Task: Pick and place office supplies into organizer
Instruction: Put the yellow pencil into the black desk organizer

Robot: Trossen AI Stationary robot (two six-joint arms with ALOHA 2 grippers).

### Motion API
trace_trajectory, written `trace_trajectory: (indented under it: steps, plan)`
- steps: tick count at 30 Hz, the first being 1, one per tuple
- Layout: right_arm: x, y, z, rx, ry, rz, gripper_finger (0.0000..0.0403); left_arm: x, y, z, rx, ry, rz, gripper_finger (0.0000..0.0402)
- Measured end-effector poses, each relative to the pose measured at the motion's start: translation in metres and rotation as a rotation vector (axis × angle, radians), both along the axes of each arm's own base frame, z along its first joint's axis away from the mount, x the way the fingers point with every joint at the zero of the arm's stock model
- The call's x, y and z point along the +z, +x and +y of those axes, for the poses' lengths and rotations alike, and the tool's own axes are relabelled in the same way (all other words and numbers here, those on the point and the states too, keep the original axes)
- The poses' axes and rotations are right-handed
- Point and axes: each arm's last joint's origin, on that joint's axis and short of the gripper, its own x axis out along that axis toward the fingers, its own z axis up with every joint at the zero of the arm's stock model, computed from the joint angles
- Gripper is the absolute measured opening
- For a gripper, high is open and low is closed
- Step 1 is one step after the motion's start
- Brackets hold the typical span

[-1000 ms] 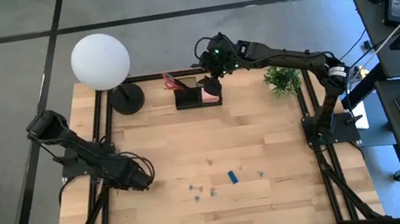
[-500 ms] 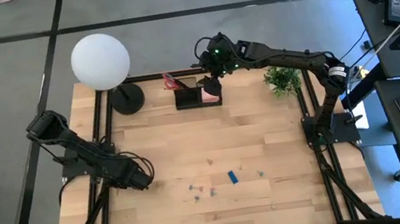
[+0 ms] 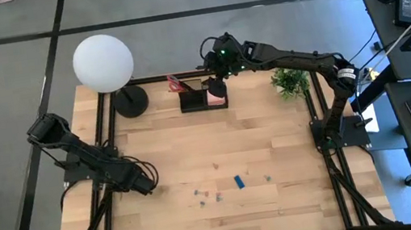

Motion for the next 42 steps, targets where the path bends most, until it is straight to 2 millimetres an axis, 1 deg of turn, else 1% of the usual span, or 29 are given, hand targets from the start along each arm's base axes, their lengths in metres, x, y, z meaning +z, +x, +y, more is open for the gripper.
trace_trajectory:
  steps: [7, 14, 22, 31, 42]
  plan:
    - [0.000, 0.000, 0.000, 0.000, -0.002, -0.004, 0.0242, 0.000, 0.000, 0.000, 0.003, -0.006, 0.003, 0.0002]
    - [0.001, 0.001, 0.000, 0.000, -0.006, -0.011, 0.0242, 0.000, 0.000, 0.002, 0.031, 0.042, -0.007, 0.0002]
    - [0.001, 0.001, 0.000, 0.000, -0.006, -0.012, 0.0242, -0.014, -0.006, 0.007, 0.055, 0.031, -0.024, 0.0002]
    - [0.001, 0.001, -0.001, 0.000, -0.007, -0.012, 0.0242, -0.015, -0.006, 0.007, 0.055, 0.032, -0.023, 0.0002]
    - [0.001, 0.001, 0.000, 0.000, -0.006, -0.012, 0.0242, -0.014, 0.001, 0.012, 0.066, 0.003, -0.039, 0.0003]
